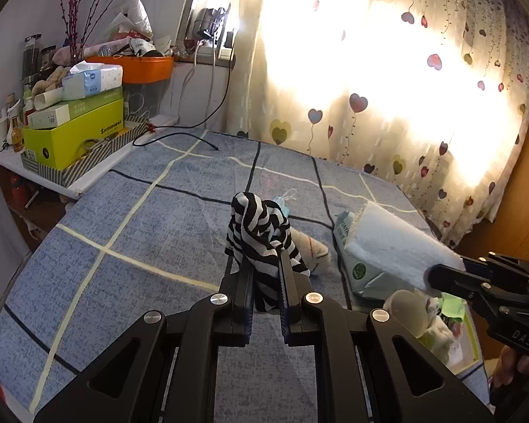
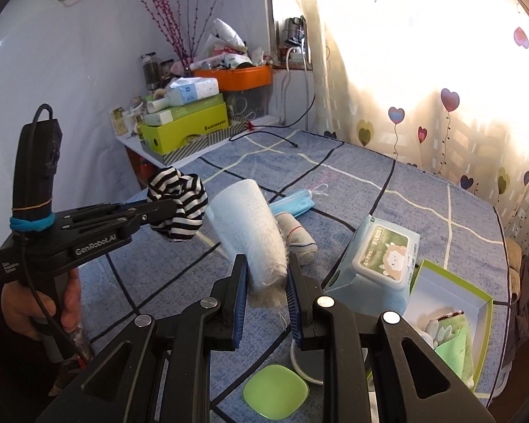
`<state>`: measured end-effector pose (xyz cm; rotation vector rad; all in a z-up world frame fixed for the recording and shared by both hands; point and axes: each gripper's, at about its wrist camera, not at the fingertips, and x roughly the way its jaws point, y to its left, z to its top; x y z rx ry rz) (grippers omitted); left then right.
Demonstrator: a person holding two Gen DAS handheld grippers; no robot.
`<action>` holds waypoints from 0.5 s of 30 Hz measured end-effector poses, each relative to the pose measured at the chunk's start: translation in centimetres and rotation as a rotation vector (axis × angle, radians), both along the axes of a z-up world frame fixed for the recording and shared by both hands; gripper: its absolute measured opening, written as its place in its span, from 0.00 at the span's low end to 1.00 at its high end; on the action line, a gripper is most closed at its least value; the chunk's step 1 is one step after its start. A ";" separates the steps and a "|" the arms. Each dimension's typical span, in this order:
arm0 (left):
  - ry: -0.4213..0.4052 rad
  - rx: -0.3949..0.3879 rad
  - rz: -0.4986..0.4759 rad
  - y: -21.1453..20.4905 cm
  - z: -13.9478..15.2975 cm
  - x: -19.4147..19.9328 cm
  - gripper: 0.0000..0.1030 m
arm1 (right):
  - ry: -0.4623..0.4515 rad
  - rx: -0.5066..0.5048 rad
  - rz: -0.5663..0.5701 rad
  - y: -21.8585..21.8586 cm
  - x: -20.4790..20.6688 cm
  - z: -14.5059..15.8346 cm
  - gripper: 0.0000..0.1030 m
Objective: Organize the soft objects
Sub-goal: 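Lift the striped sock with the left gripper while the right gripper lifts the white rolled towel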
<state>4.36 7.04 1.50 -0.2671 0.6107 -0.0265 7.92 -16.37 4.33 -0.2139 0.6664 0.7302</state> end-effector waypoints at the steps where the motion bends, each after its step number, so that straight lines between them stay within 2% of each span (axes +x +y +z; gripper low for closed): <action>1: -0.006 -0.007 -0.003 0.2 0.1 -0.2 0.12 | -0.001 0.002 -0.002 -0.1 -0.1 0.0 0.19; 7: -0.022 -0.019 0.010 0.9 0.8 -0.7 0.12 | -0.010 0.016 -0.006 -0.4 -0.6 0.4 0.19; 15: -0.015 -0.002 -0.019 -0.9 1.1 -0.5 0.12 | -0.020 0.053 -0.028 -1.8 -0.7 0.8 0.19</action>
